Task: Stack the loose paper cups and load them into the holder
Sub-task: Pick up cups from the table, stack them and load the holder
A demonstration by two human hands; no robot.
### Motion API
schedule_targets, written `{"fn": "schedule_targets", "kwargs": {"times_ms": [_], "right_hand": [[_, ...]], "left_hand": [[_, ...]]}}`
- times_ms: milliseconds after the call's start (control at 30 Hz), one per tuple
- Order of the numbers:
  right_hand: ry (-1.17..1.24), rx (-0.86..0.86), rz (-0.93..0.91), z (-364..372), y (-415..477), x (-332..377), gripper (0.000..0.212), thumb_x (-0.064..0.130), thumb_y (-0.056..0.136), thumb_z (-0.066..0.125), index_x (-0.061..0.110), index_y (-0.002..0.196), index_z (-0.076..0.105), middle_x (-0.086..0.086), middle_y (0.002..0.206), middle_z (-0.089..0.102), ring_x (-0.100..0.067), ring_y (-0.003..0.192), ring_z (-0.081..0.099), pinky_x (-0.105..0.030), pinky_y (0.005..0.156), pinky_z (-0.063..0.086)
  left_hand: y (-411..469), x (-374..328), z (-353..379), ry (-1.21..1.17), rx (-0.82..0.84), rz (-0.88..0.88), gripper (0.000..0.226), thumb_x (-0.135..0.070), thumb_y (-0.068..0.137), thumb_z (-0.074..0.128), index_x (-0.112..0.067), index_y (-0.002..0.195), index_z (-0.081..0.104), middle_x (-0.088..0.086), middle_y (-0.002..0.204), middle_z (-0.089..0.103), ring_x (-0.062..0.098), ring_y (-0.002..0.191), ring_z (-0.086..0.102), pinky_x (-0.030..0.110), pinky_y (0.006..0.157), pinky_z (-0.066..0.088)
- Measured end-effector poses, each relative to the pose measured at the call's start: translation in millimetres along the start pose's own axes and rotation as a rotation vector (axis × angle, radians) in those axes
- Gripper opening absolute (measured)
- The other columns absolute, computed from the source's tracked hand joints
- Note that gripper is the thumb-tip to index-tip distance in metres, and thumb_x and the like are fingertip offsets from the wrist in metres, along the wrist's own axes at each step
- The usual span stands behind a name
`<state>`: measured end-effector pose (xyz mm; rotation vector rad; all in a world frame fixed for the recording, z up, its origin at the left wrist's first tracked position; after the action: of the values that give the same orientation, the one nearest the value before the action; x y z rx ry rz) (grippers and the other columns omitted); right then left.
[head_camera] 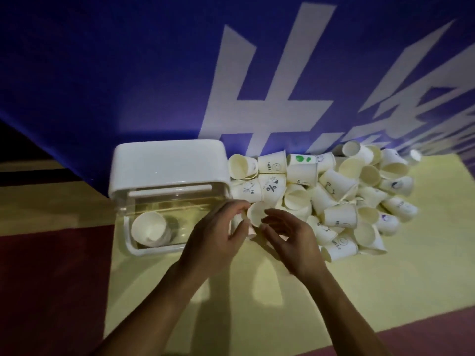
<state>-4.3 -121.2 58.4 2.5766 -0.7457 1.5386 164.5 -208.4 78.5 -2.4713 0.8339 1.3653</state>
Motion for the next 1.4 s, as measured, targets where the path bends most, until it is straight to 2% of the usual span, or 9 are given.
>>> {"fn": "schedule_targets", "kwargs": {"times_ms": [133,267,533,733,800,867,1000,1233,1400], "right_hand": [[-0.032,-0.054,0.027,-70,2,-34,0.025,0.028,0.093,0.075,0.028,0.118,0.071,0.023,0.093,0.075,-0.003,0.09,0.072,-0.023,0.077,0.058],[-0.061,-0.082,0.076,-127,13,-73,0.021,0.027,0.095,0.072,0.027,0.116,0.072,0.016,0.085,0.074,-0.005,0.085,0.071,-0.024,0.078,0.055],[-0.076,-0.098,0.058,-199,46,-111,0.02,0.019,0.095,0.072,0.022,0.115,0.073,0.018,0.085,0.073,0.0,0.085,0.068,-0.007,0.071,0.047],[-0.062,-0.127,0.09,-222,63,-135,0.024,0.028,0.093,0.074,0.025,0.116,0.071,0.015,0.094,0.074,-0.003,0.088,0.068,-0.017,0.073,0.053],[-0.103,-0.205,0.13,-229,70,-146,0.037,0.037,0.088,0.077,0.025,0.122,0.068,0.015,0.103,0.071,-0.003,0.092,0.066,-0.027,0.077,0.055],[-0.147,-0.234,0.182,-227,81,-156,0.066,0.049,0.081,0.082,0.022,0.137,0.059,0.007,0.122,0.066,-0.011,0.106,0.061,-0.036,0.087,0.055],[-0.366,-0.118,0.213,-201,107,-162,0.105,0.068,0.071,0.081,0.02,0.153,0.038,-0.004,0.151,0.044,-0.027,0.136,0.04,-0.047,0.108,0.044],[-0.514,-0.239,0.151,-188,115,-161,0.088,0.067,0.072,0.079,0.015,0.138,0.054,-0.012,0.142,0.046,-0.033,0.126,0.04,-0.051,0.099,0.049],[-0.302,-0.308,0.048,-192,103,-142,0.085,0.043,0.078,0.086,0.017,0.147,0.044,-0.008,0.142,0.053,-0.028,0.126,0.05,-0.053,0.101,0.051]], "left_hand": [[61,-23,70,0.24,0.19,0.024,0.055,-0.04,0.095,0.066,-0.03,0.146,0.049,-0.011,0.15,0.05,0.01,0.133,0.051,0.027,0.101,0.049],[119,-25,128,0.552,0.381,0.046,0.076,-0.051,0.091,0.07,-0.03,0.155,0.034,-0.008,0.162,0.037,0.017,0.146,0.039,0.037,0.114,0.04],[204,-54,206,0.623,0.343,0.146,0.074,-0.042,0.085,0.077,-0.022,0.148,0.043,-0.002,0.151,0.049,0.022,0.137,0.047,0.038,0.111,0.04],[221,-53,237,0.682,0.404,0.106,0.077,-0.041,0.084,0.079,-0.027,0.15,0.041,-0.003,0.152,0.051,0.021,0.137,0.049,0.038,0.112,0.041],[218,-56,230,0.608,0.365,0.088,0.079,-0.041,0.083,0.08,-0.027,0.15,0.04,-0.004,0.152,0.051,0.02,0.135,0.05,0.037,0.108,0.044],[212,-64,212,0.414,0.242,0.022,0.081,-0.042,0.08,0.084,-0.028,0.148,0.042,-0.005,0.147,0.053,0.019,0.127,0.055,0.035,0.097,0.049],[175,-73,169,-0.027,-0.067,-0.148,0.079,-0.034,0.075,0.091,-0.034,0.139,0.044,-0.015,0.133,0.054,0.006,0.116,0.053,0.02,0.087,0.045],[117,-47,135,-0.091,-0.189,-0.236,0.078,-0.034,0.073,0.092,-0.034,0.137,0.047,-0.014,0.134,0.057,0.011,0.123,0.056,0.029,0.098,0.052],[97,-39,113,-0.066,-0.218,-0.233,0.078,-0.038,0.072,0.092,-0.032,0.136,0.049,-0.012,0.132,0.058,0.013,0.12,0.057,0.043,0.099,0.055]]}}
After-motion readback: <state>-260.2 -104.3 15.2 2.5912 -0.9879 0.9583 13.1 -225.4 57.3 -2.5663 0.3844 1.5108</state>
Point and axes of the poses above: each hand's wrist, its own y-axis towards the middle knuckle, its own z-axis out of the palm, x = y × z, the point moved 7 cm from there along y, towards the middle knuckle
